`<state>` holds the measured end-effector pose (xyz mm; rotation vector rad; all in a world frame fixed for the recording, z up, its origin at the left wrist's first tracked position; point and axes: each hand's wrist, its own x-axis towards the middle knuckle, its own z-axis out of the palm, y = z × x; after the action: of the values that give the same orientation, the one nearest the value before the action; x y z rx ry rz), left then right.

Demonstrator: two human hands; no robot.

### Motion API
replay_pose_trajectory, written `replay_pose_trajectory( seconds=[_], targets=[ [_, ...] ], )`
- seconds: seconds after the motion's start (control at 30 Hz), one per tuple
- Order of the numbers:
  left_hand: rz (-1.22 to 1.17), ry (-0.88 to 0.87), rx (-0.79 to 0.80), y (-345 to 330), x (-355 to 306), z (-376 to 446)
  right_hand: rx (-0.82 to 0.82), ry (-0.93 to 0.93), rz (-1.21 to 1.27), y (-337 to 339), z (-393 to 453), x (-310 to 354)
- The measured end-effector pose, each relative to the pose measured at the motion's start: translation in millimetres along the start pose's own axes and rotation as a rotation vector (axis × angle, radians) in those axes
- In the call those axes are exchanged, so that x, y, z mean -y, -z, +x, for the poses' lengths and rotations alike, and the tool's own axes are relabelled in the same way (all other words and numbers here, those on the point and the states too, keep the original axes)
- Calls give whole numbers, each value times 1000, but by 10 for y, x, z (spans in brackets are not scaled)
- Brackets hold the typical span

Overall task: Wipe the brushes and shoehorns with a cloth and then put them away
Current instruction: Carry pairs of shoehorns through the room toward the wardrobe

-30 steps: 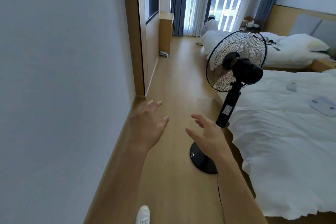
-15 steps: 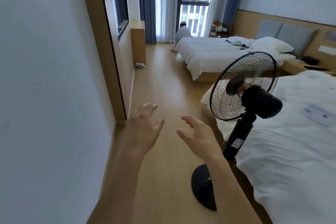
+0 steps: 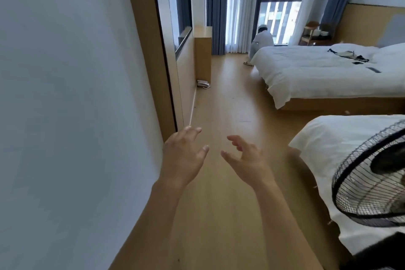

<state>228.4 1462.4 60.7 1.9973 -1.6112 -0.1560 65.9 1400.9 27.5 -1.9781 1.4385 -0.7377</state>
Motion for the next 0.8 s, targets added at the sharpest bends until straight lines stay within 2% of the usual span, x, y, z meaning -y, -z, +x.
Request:
replay_pose_trajectory(
  seconds=[0.17,0.4,0.63,0.8],
  targets=[
    [29,29,7,-177,73,1060,36,23,9,-20,1169,55],
    [-15,24,36,-642,214,2301,47,-20,-8,-59,2343,-175],
    [-61,-59,119,-1253,358,3680,-17,-112,-55,-166,3543,-521],
    [-123,-183,183,-1555,324,4848,-102,-205,-67,-48,4579,-654]
  ],
)
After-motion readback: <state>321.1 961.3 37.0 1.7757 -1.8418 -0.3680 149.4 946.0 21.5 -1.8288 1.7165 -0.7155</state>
